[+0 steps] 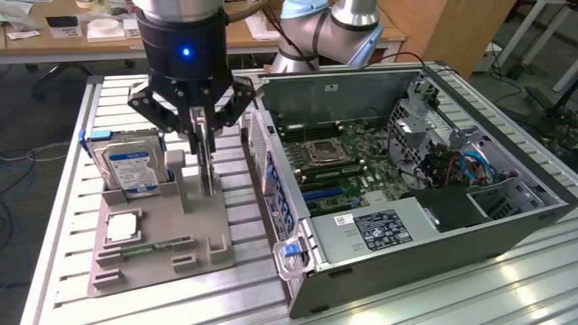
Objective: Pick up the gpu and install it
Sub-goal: 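Pick up the gpu and move the gpu toward the slot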
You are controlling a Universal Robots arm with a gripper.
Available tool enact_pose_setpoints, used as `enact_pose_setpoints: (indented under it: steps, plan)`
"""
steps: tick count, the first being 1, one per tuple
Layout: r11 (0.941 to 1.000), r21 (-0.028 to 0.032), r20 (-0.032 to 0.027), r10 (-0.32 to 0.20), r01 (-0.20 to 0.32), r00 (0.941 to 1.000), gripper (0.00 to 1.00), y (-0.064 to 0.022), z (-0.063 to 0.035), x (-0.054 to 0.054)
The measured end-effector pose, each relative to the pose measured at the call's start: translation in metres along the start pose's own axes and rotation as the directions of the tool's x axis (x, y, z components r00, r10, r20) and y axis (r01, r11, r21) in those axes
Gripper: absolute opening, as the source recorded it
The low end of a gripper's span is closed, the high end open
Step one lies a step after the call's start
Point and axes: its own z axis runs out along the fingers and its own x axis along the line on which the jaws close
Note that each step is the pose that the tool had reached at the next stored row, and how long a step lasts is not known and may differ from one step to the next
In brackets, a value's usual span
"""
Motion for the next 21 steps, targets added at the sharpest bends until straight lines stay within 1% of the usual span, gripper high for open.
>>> enact_pose_setpoints:
  steps: [8, 17, 18, 21]
  plan:
    - [1.0000, 0.0000, 0.0000, 0.000, 0.000, 1.0000, 0.27, 0.0009, -0.0257, 0.000]
    - [1.0000, 0.0000, 0.0000, 0.000, 0.000, 1.0000, 0.27, 0.0016, -0.0445, -0.001]
    - [1.0000, -0.0001, 0.0000, 0.000, 0.000, 1.0000, 0.27, 0.0017, -0.0460, -0.001]
    - [1.0000, -0.0001, 0.0000, 0.000, 0.000, 1.0000, 0.27, 0.0017, -0.0462, -0.001]
